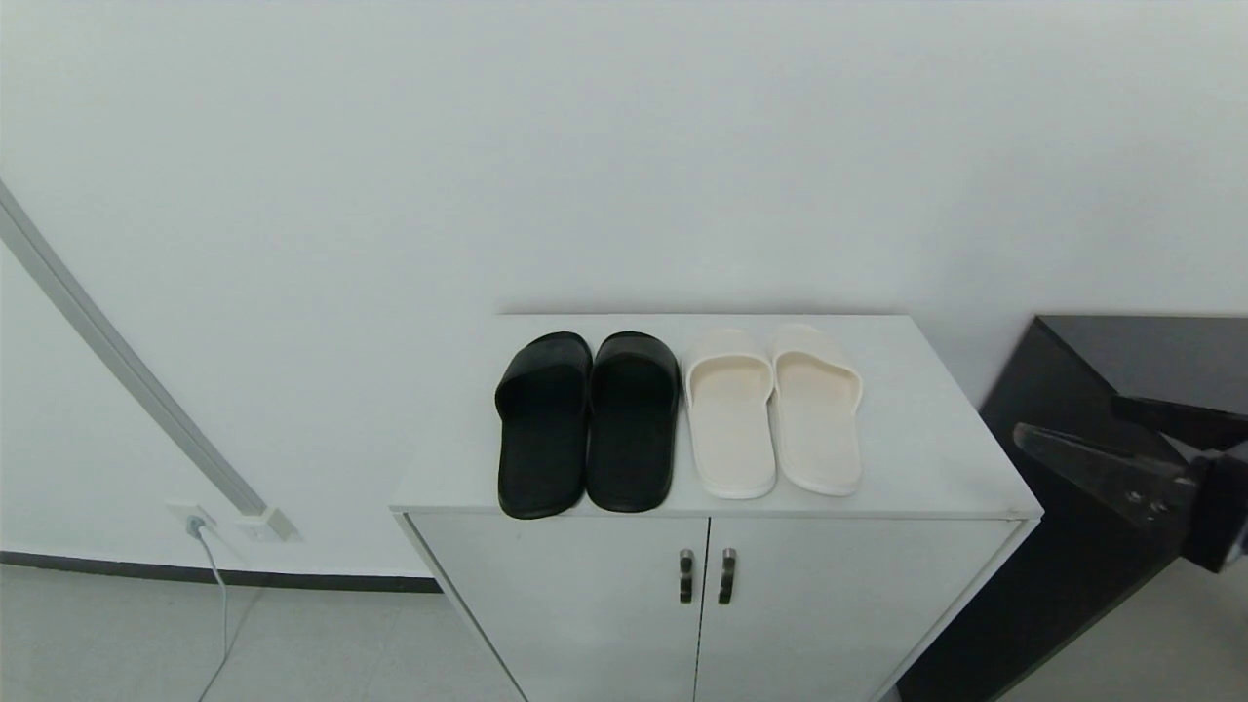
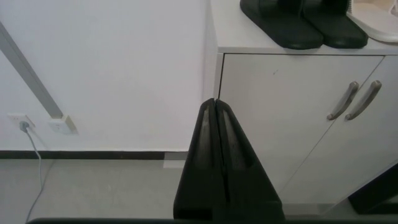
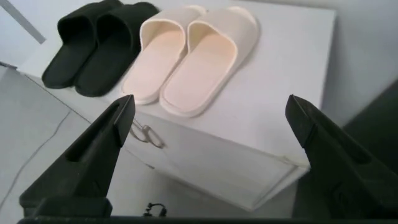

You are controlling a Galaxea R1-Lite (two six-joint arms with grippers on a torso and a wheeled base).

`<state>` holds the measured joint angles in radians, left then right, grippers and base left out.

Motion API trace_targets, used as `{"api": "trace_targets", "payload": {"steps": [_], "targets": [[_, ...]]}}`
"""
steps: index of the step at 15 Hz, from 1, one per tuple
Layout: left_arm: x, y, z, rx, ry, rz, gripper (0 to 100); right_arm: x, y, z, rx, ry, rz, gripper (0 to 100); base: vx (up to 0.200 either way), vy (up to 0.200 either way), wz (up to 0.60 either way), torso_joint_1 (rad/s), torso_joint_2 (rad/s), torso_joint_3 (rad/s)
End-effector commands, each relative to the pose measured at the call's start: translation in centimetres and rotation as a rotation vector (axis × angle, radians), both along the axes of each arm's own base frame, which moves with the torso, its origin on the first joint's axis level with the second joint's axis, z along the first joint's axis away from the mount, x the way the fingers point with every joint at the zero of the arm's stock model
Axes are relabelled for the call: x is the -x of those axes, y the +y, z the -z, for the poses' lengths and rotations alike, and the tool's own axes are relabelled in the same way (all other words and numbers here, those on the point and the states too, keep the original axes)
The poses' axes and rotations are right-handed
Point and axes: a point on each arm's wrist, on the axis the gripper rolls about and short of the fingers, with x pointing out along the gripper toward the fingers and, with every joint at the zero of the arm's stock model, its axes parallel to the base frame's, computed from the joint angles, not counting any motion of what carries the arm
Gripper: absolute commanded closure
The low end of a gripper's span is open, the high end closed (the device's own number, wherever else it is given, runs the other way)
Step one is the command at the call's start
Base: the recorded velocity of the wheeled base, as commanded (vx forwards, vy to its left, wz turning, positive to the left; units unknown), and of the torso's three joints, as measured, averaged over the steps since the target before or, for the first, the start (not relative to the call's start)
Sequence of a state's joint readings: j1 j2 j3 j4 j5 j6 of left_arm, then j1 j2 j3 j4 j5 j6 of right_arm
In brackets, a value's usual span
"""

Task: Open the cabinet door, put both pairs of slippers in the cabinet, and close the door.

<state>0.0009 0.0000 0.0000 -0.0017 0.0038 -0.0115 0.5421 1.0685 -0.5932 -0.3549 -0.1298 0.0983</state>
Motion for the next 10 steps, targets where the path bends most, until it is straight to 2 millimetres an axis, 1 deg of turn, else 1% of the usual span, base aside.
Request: {"api": "trace_targets", "payload": {"steps": [1,2,5,7,9,10], "targets": [[0.0,0.0,0.0,0.001,0.000,-0.001,100,-2.3,4.1,0.2,-0.008,0.078,-0.056,0,0.000,0.000,0.00,0.000,0.00,0.000],[0.0,0.0,0.0,-0.001,0.000,-0.001,100,-2.7,5.4,0.2,-0.006,0.088,-0.051,0,0.000,0.000,0.00,0.000,0.00,0.000],[0.0,0.0,0.0,-0.002,0.000,-0.001,100,-3.0,8.8,0.8,0.044,0.098,-0.010,0,0.000,0.000,0.00,0.000,0.00,0.000],[0.0,0.0,0.0,-0.002,0.002,-0.001,100,-3.4,10.5,1.2,0.051,0.111,0.015,0,0.000,0.000,0.00,0.000,0.00,0.000],[0.0,0.0,0.0,-0.002,0.000,-0.001,100,-4.4,11.9,1.8,0.035,0.142,0.044,0,0.000,0.000,0.00,0.000,0.00,0.000],[0.0,0.0,0.0,-0.002,0.000,-0.001,100,-5.3,13.0,2.3,0.032,0.159,0.064,0,0.000,0.000,0.00,0.000,0.00,0.000]]}}
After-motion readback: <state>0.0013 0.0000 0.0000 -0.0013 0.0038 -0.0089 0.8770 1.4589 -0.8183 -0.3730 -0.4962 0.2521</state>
